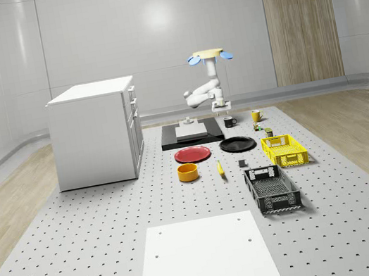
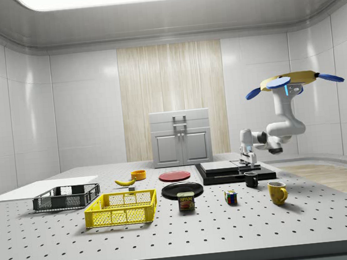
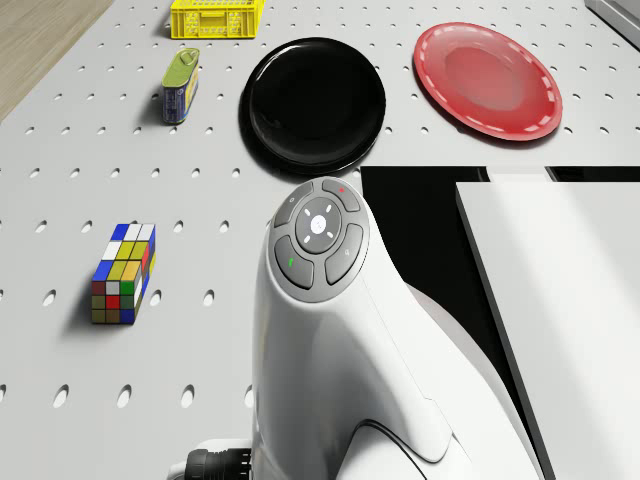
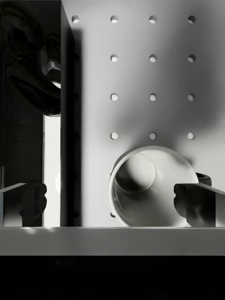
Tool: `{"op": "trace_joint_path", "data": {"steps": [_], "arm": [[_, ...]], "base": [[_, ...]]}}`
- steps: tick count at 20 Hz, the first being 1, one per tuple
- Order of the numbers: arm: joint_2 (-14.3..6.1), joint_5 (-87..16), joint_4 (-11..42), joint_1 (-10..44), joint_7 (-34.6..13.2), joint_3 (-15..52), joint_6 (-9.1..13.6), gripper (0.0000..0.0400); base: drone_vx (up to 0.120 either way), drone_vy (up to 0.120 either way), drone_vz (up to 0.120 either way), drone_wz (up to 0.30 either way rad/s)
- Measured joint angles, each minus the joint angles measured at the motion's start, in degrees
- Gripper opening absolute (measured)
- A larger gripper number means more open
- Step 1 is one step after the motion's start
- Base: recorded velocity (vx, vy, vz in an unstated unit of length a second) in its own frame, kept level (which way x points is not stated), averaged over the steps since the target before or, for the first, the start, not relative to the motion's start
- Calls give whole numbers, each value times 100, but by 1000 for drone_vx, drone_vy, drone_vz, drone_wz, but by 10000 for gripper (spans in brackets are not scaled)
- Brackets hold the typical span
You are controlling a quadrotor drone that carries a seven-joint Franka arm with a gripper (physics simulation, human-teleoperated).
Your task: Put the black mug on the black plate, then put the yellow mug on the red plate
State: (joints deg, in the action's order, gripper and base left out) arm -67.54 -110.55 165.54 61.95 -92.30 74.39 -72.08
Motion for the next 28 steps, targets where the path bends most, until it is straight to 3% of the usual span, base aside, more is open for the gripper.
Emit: {"op": "trace_joint_path", "data": {"steps": [10,28], "arm": [[-267,137,-19,86,-81,78,-245,400],[-703,81,-134,226,-150,-77,-743,400]], "base": [[16,0,-88,0],[0,0,0,0]]}}
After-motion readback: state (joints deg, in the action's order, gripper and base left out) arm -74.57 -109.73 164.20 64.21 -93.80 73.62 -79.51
